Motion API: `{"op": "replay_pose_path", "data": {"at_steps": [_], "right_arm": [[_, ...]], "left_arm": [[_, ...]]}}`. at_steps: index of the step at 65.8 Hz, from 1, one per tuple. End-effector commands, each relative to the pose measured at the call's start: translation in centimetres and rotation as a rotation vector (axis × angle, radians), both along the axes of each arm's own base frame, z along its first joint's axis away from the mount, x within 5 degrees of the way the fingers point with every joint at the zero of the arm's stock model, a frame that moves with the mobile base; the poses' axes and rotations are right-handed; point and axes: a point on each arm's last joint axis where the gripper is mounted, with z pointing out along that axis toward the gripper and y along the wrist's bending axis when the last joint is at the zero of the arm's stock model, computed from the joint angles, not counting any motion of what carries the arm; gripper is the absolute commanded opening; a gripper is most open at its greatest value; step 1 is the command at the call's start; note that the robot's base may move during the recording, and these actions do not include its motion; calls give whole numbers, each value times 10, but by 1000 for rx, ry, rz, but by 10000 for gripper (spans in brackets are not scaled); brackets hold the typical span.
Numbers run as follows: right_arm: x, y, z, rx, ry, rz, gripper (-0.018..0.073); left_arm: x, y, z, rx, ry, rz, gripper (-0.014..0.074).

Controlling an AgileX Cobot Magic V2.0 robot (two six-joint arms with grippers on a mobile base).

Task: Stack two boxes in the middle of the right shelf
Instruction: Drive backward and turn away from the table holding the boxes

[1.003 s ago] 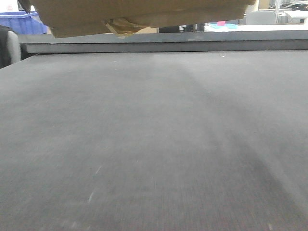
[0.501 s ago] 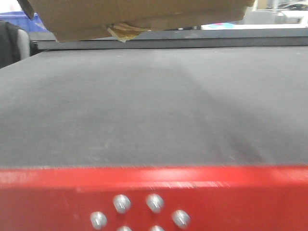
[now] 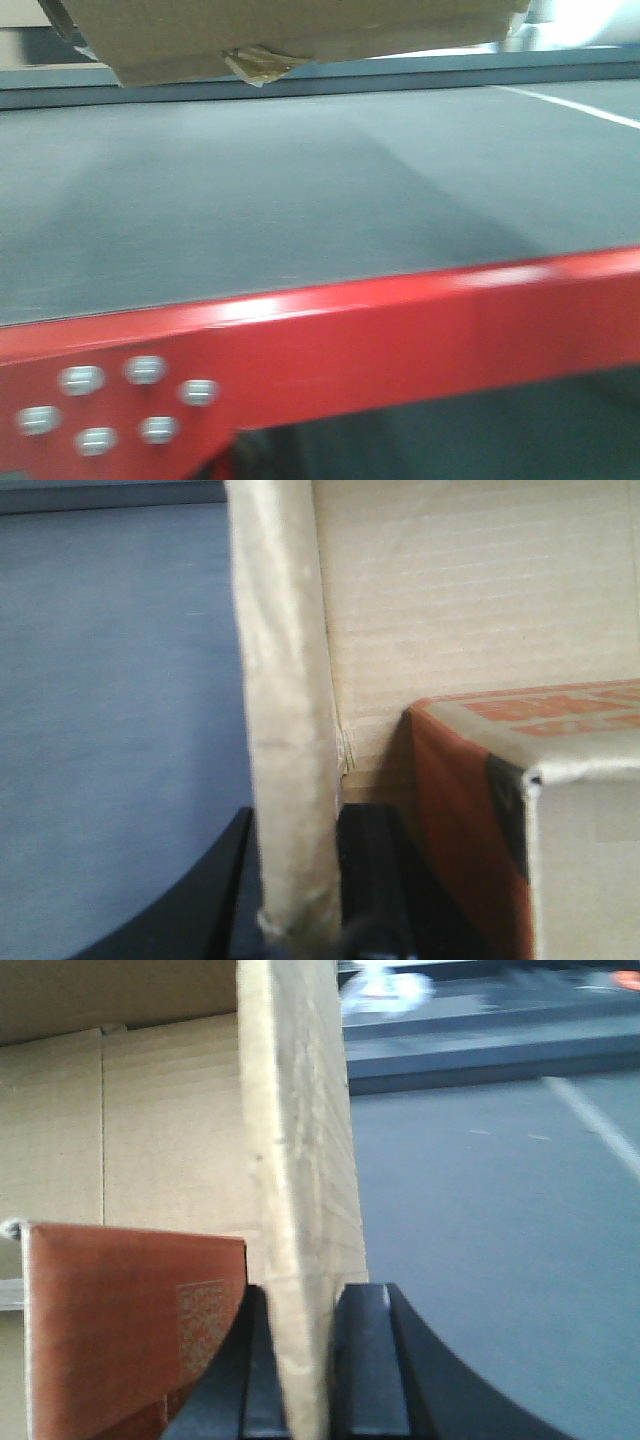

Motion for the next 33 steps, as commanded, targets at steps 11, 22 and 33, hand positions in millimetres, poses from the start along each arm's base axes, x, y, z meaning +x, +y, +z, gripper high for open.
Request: {"op": "replay_pose_path", "data": {"at_steps": [11, 22, 33], "right_arm": [[-7, 2, 20, 35, -132, 59, -151], [-7, 3, 22, 42, -156, 76, -151], [-7, 6, 26, 51, -193, 103, -151]], "left_arm": [[3, 0, 4, 14, -37, -10, -111], [3, 0, 4, 14, -37, -10, -111], [3, 0, 4, 14, -37, -10, -111]]}}
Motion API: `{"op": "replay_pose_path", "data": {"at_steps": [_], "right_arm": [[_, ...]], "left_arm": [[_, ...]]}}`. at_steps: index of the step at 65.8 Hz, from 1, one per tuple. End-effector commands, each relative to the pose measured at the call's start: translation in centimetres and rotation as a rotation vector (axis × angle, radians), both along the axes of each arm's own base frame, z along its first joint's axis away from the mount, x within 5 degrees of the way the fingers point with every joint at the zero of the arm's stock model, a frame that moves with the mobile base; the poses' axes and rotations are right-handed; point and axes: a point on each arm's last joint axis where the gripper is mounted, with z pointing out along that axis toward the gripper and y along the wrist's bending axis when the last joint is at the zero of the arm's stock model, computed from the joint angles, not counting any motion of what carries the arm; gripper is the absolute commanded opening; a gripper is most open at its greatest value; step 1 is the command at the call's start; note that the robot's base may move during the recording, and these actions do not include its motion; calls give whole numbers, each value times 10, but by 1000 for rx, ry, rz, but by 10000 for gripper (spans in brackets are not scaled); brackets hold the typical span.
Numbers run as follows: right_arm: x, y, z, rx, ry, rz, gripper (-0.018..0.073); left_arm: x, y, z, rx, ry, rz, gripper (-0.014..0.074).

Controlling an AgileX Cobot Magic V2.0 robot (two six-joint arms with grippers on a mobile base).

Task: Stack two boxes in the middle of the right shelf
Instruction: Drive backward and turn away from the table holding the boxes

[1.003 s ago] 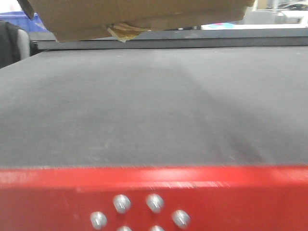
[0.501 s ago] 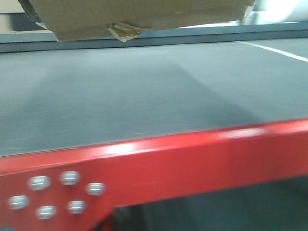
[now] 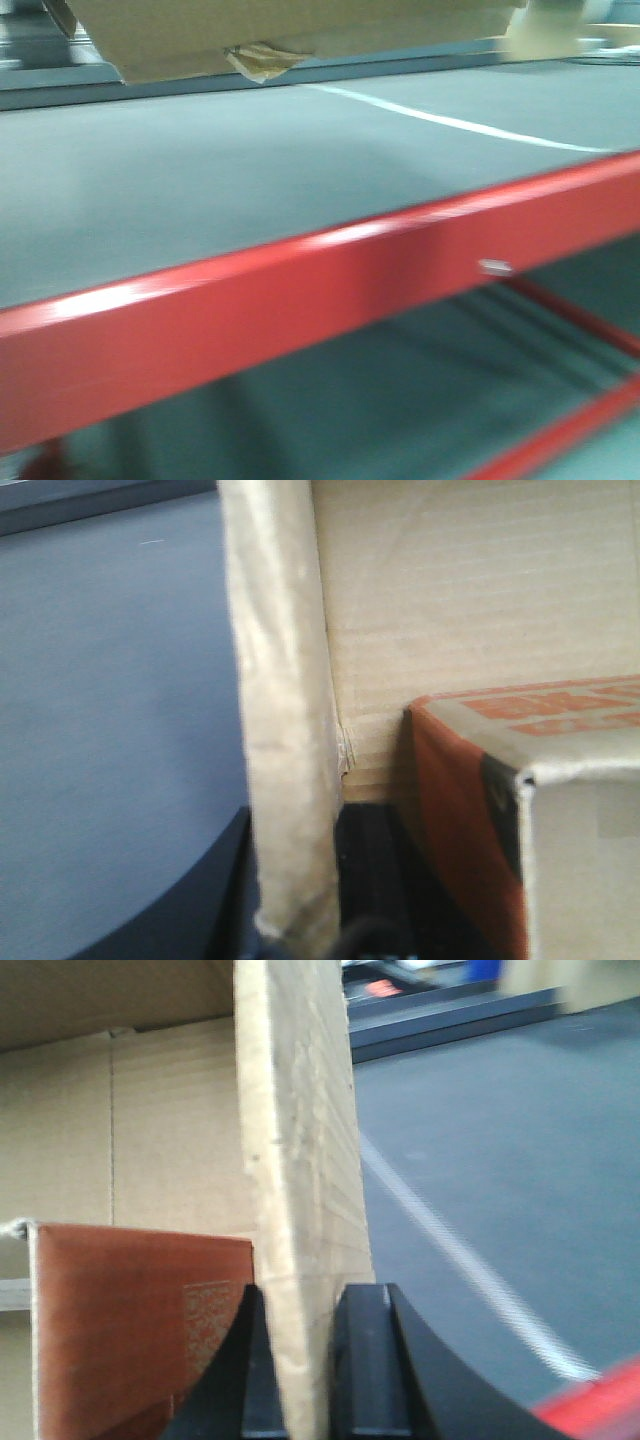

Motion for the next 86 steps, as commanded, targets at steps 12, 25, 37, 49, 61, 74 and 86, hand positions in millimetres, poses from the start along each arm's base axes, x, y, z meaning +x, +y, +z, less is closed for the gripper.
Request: {"op": "replay_pose_path", "data": {"at_steps": [12, 25, 37, 49, 61, 74, 86], "right_arm": [[-8, 7, 27, 60, -204, 118, -151], [-9, 10, 31, 70, -246, 147, -151], [-10, 13, 35, 83, -294, 182, -151], [-12, 17, 41, 99, -356, 227, -151], [-13, 18, 43, 104, -375, 241, -151], [-13, 18, 43, 104, -375, 241, -151], [-13, 18, 43, 104, -375, 241, -151]], "left_arm": [[1, 1, 4, 7, -29, -5, -111], [1, 1, 4, 7, -29, -5, -111], [1, 1, 4, 7, -29, -5, -111], [1, 1, 4, 7, -29, -5, -111], [1, 1, 4, 7, -29, -5, -111], [1, 1, 4, 10, -30, -4, -111], [1, 1, 4, 10, -30, -4, -111]]}}
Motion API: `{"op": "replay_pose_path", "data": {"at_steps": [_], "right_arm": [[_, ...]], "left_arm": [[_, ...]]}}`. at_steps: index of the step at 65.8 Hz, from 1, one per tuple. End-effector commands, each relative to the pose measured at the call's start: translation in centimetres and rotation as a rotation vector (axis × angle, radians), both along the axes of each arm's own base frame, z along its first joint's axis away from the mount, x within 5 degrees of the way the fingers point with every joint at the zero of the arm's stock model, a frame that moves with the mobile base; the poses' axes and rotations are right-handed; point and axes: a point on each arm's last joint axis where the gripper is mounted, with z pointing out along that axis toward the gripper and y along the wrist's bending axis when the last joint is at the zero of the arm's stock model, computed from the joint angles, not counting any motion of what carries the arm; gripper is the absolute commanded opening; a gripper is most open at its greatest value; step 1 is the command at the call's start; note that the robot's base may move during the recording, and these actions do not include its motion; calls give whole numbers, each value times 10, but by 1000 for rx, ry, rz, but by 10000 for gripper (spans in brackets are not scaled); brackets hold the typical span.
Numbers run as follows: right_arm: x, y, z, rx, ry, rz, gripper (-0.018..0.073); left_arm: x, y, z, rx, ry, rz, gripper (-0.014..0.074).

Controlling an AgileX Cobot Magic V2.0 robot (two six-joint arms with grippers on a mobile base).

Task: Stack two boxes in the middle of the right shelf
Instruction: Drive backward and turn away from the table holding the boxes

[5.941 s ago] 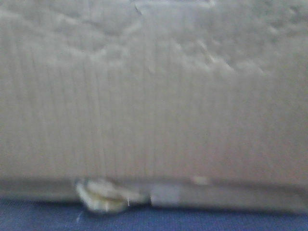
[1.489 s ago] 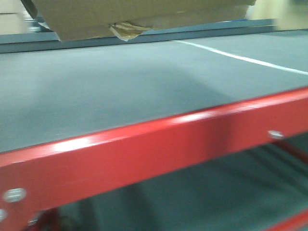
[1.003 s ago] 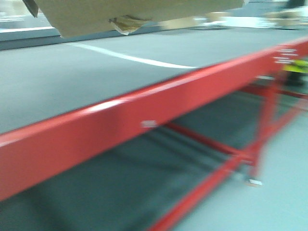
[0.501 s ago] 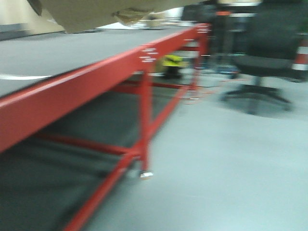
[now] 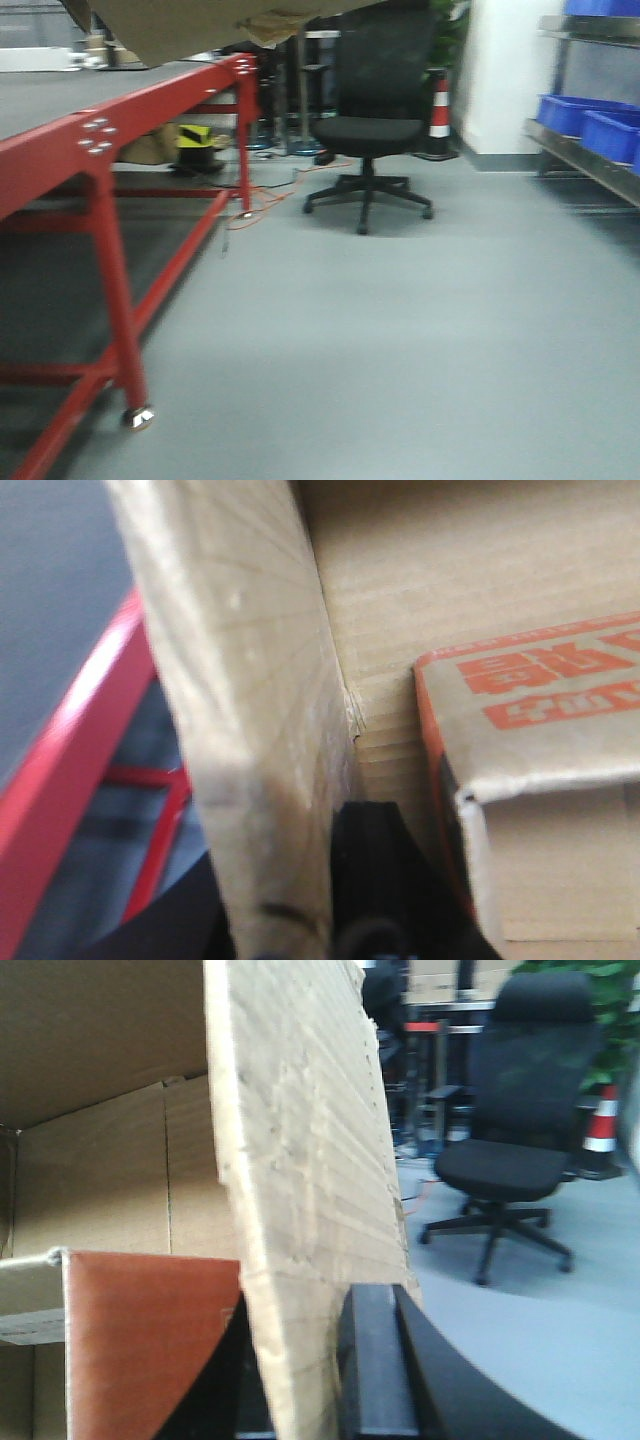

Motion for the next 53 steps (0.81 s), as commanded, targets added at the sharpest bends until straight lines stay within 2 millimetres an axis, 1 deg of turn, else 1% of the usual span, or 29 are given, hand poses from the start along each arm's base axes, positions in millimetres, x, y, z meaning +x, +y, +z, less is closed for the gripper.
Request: {"op": "replay_pose_path", "data": {"at_steps": [1, 53], "right_arm": [[-14, 10, 26, 87, -183, 136, -151], [-14, 10, 26, 87, -183, 136, -151]], "left_arm": [[1, -2, 4, 7, -26, -22, -111], [1, -2, 4, 7, -26, -22, -111]]}}
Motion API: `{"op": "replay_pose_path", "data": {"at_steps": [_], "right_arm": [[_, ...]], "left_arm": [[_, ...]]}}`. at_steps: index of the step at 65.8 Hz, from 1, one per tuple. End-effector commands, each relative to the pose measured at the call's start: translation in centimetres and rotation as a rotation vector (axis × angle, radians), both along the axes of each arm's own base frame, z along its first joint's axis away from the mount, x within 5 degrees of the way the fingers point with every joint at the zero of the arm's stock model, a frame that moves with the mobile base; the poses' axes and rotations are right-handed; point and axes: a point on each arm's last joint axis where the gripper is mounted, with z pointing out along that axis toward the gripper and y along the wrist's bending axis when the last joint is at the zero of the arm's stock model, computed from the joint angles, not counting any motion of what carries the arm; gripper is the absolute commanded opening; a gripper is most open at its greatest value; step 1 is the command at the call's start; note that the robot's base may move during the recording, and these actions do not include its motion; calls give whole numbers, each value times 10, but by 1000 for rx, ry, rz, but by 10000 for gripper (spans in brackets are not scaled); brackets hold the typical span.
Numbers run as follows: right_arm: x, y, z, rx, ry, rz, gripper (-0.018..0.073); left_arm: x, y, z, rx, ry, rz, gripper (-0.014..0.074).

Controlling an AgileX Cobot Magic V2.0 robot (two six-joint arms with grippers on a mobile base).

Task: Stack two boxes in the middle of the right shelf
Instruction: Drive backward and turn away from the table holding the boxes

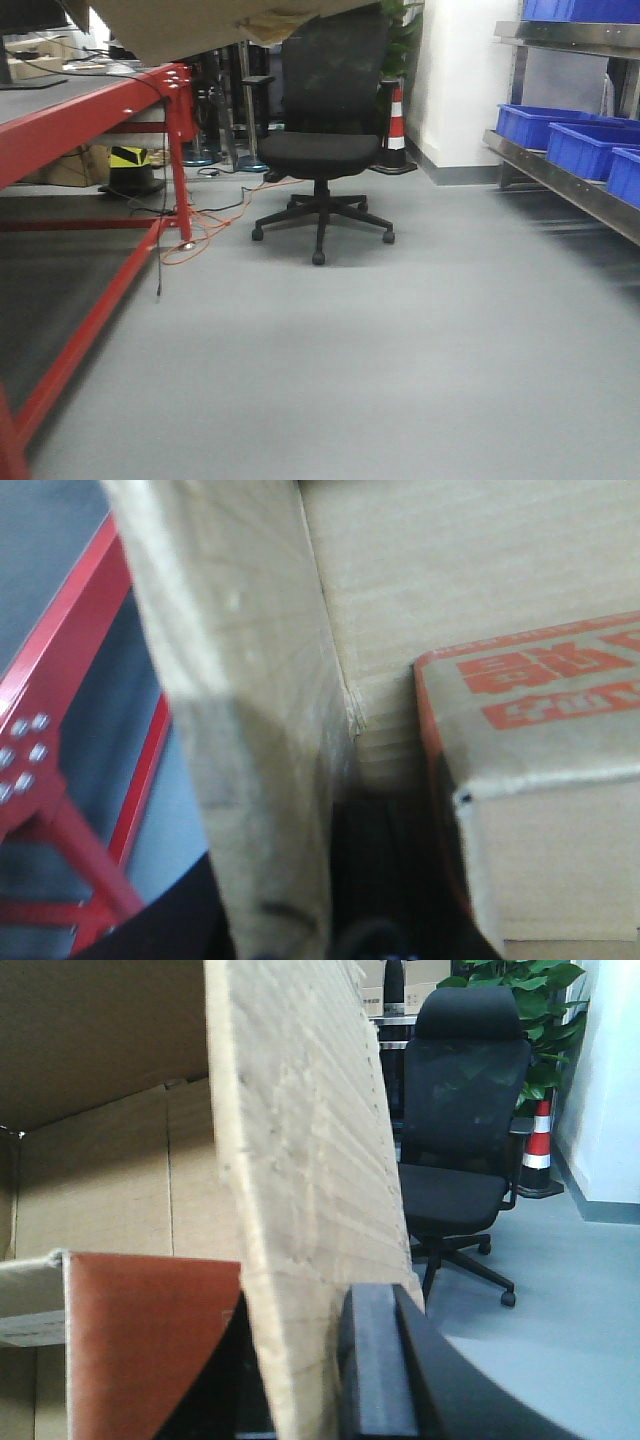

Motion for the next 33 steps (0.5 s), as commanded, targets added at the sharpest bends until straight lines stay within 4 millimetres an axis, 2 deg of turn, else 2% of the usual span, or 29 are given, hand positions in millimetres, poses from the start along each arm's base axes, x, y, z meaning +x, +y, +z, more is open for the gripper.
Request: {"op": "replay_pose_path", "data": {"at_steps": [1, 33], "right_arm": [[-14, 9, 25, 86, -178, 132, -151], [-14, 9, 25, 86, -178, 132, -151]], "left_arm": [[1, -2, 4, 6, -29, -25, -111], [1, -3, 4, 5, -33, -29, -111]]}}
